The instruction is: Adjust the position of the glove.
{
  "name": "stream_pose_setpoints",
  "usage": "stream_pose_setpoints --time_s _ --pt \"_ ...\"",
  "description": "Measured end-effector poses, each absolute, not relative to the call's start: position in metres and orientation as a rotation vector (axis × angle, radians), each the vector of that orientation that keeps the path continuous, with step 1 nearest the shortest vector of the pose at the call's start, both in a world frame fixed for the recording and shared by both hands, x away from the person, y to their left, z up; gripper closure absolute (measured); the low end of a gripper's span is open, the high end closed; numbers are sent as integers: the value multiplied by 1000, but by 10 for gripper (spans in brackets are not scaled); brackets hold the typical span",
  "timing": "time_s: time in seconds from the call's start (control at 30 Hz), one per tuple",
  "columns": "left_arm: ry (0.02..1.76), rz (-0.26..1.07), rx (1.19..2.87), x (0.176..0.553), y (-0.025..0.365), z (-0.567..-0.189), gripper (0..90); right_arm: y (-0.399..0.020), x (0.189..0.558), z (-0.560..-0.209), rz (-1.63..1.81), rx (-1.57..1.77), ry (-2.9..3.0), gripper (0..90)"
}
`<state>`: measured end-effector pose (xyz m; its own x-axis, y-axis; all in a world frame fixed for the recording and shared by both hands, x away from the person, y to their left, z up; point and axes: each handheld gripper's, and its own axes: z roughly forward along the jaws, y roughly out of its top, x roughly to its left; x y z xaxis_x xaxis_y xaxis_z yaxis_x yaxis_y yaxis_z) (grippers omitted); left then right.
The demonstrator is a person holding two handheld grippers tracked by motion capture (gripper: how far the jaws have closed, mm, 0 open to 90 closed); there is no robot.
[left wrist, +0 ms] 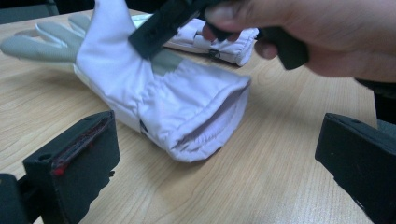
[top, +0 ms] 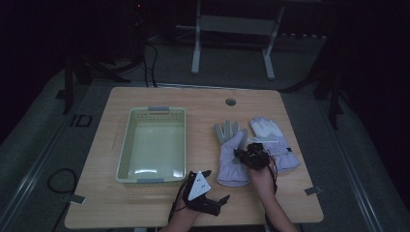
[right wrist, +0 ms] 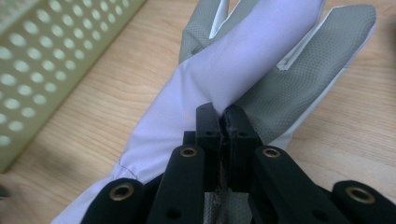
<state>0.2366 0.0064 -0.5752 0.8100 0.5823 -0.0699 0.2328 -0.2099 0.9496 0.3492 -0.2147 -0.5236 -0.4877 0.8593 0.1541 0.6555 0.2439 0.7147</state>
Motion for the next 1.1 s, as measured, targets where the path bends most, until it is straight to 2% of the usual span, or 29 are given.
stream_pose_setpoints --time_s 0.37,0.53,0.63,0.73,1.1 --pt "628 360 1792 237 6 -575 1 -217 355 -545 1090 1447 2253 807" --pt "630 359 1790 237 6 -575 1 -222 355 -537 1120 1432 2265 751" --pt "631 359 1790 237 6 -575 1 -228 355 -529 1143 1405 2250 649" --pt "632 359 1789 237 6 -575 1 -237 357 -518 1137 1371 2230 616" --pt "636 358 1791 237 7 -575 1 -288 372 -494 1110 1280 2178 614"
